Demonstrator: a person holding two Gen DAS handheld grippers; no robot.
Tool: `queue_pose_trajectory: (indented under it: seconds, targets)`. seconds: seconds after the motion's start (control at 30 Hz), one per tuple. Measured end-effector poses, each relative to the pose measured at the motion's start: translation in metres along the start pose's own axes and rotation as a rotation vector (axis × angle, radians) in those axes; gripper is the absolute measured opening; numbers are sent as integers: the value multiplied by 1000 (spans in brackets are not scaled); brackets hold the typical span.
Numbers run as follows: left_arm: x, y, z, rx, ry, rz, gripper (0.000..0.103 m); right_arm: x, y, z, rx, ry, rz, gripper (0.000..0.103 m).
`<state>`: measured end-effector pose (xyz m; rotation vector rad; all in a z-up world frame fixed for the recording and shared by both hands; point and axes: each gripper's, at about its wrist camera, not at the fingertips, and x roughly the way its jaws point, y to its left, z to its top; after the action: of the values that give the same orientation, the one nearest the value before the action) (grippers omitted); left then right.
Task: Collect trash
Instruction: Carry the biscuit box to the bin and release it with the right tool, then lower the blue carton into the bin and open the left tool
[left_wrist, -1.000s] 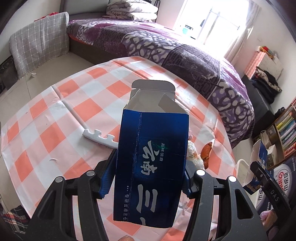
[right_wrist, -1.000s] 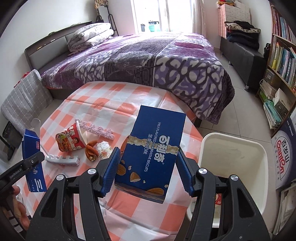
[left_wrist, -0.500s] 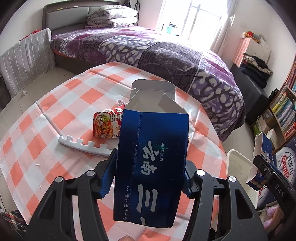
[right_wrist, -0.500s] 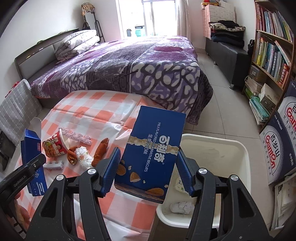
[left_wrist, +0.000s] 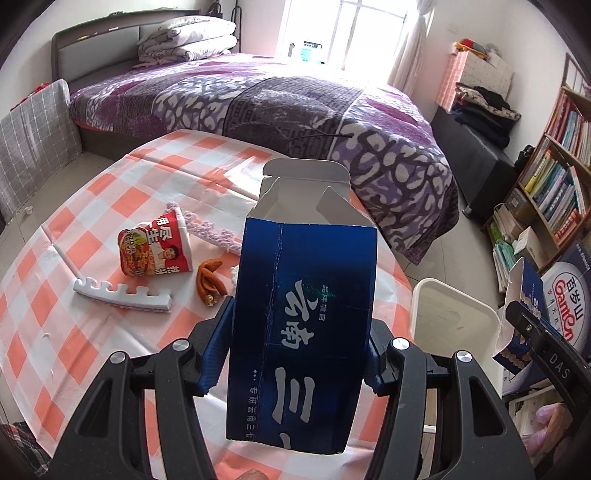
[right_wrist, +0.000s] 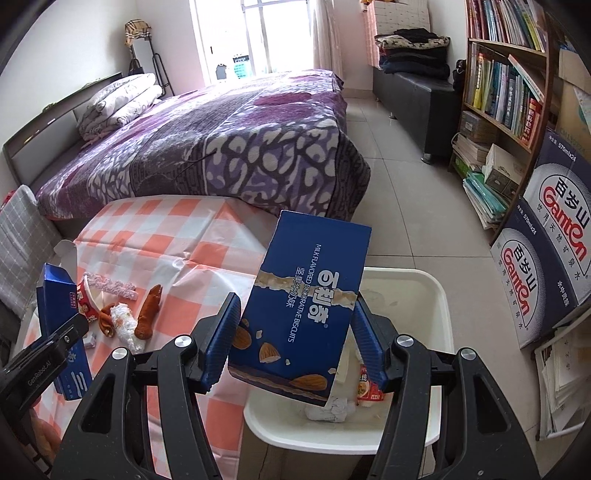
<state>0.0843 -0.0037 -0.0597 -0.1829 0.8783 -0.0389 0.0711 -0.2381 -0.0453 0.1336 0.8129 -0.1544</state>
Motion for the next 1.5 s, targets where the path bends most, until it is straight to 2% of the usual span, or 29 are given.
queue_pose_trajectory:
  seconds: [0.63, 0.67, 0.73, 0.83, 1.4, 1.43, 1.5]
  targets:
    - [12, -119, -7, 173, 29, -108, 58, 2, -94, -3, 193, 67, -82, 59]
    - [12, -124, -7, 181, 31, -113, 58, 2, -99, -4, 207, 67, -88, 59]
    - [13, -135, -9, 195, 35, -122, 58, 0, -107, -3, 233, 60, -108, 68]
    - [16, -150, -10, 213, 41, -136, 58, -4, -122, -3, 285, 44, -131, 76]
    - [30, -219, -16, 308, 80, -205, 60, -19, -188, -6, 450, 5, -218, 83]
    - [30, -222, -16, 311, 82, -211, 63, -19, -189, -6, 451, 0, -226, 83]
    - [31, -227, -16, 316, 82, -223, 81, -21, -192, -6, 449, -12, -246, 84]
